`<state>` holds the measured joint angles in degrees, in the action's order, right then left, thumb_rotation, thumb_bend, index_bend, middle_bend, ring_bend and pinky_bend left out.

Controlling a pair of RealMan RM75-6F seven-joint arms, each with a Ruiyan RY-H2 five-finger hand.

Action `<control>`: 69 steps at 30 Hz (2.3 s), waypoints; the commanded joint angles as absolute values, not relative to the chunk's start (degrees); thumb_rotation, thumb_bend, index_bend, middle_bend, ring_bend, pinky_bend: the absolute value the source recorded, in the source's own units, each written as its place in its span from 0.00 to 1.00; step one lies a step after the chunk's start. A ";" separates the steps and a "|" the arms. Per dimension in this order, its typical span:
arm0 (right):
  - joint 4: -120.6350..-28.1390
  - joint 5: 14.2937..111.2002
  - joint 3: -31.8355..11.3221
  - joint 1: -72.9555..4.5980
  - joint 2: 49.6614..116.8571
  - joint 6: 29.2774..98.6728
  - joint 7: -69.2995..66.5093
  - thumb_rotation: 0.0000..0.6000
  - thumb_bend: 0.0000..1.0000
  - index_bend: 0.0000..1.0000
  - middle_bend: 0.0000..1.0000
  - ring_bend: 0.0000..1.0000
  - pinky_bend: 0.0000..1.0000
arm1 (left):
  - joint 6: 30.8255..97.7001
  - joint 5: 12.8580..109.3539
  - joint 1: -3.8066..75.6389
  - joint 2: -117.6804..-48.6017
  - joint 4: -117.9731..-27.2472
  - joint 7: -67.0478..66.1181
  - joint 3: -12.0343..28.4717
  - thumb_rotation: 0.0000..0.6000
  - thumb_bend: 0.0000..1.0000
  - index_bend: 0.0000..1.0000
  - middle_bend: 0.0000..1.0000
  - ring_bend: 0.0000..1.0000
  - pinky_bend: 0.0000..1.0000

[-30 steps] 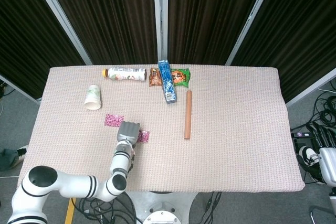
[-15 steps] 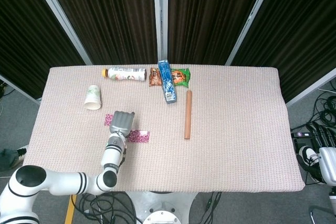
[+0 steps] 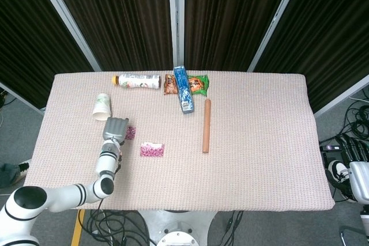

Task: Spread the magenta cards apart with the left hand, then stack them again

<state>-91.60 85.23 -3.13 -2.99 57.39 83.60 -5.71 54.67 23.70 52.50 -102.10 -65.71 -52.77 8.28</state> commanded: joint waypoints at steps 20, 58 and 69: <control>-91.93 84.44 -3.20 -2.92 57.40 83.22 -4.87 0.90 0.24 0.04 0.02 0.00 0.00 | 52.49 24.58 52.13 -105.07 -60.36 -52.97 9.28 1.00 0.26 0.41 0.81 0.82 0.89; -89.96 85.08 -2.90 -2.79 57.79 83.22 -7.68 0.90 0.24 0.04 0.02 0.00 0.00 | 69.23 12.00 59.50 -106.77 -84.37 -66.13 15.88 1.00 0.26 0.45 0.81 0.82 0.89; -88.94 84.95 -2.87 -2.83 57.97 82.88 -8.77 0.91 0.24 0.04 0.02 0.00 0.00 | 70.57 8.24 60.40 -109.48 -80.37 -69.11 16.35 1.00 0.26 0.45 0.81 0.82 0.89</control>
